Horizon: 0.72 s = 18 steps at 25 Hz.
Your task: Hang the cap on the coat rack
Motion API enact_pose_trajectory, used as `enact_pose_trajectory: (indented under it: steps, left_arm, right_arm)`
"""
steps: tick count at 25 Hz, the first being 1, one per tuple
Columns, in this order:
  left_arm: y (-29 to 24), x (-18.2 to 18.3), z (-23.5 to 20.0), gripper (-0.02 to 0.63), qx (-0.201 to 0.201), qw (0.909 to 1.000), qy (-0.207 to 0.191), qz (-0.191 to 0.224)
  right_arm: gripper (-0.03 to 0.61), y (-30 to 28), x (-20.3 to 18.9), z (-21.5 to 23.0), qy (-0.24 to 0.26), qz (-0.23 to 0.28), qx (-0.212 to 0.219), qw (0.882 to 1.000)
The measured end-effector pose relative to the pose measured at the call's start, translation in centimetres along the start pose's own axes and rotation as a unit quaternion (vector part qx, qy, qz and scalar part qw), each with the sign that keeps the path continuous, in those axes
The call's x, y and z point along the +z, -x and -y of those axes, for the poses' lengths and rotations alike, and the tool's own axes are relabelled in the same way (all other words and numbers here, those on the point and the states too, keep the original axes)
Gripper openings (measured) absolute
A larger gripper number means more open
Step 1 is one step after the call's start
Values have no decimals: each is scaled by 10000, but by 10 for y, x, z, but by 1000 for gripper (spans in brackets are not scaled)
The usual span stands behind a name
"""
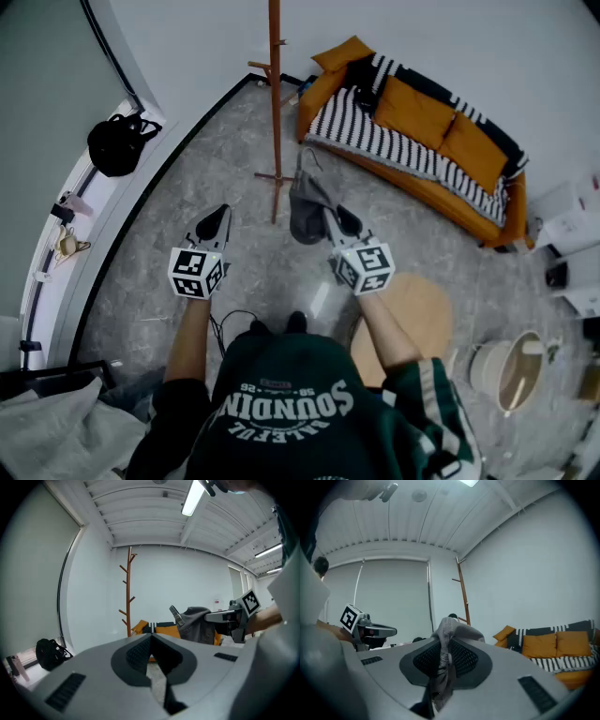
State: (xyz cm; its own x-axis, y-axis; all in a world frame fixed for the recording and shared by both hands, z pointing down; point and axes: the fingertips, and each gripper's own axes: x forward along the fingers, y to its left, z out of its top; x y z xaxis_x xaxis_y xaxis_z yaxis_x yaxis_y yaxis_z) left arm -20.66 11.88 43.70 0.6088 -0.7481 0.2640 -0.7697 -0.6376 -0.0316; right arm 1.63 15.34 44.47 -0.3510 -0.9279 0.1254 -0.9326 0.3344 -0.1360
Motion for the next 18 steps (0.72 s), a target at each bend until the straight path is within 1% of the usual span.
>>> enact_pose_trajectory:
  steps: [3, 9, 14, 18]
  left_arm:
    - [-1, 2, 4, -2, 0, 10000, -11, 51]
    - [-4, 0, 11, -2, -47, 10000, 35, 22]
    - [-3, 2, 12, -2, -28, 10000, 65, 60]
    - [-6, 1, 17, -2, -35, 9999, 95, 64]
  right_arm:
    - [46, -1, 2, 1, -3, 57, 39, 10000]
    - [46, 2, 3, 1, 7, -19, 146, 9999]
    - [46, 2, 0, 2, -129, -41, 181, 9997]
    - [46, 0, -1, 3, -43, -161, 259, 9995]
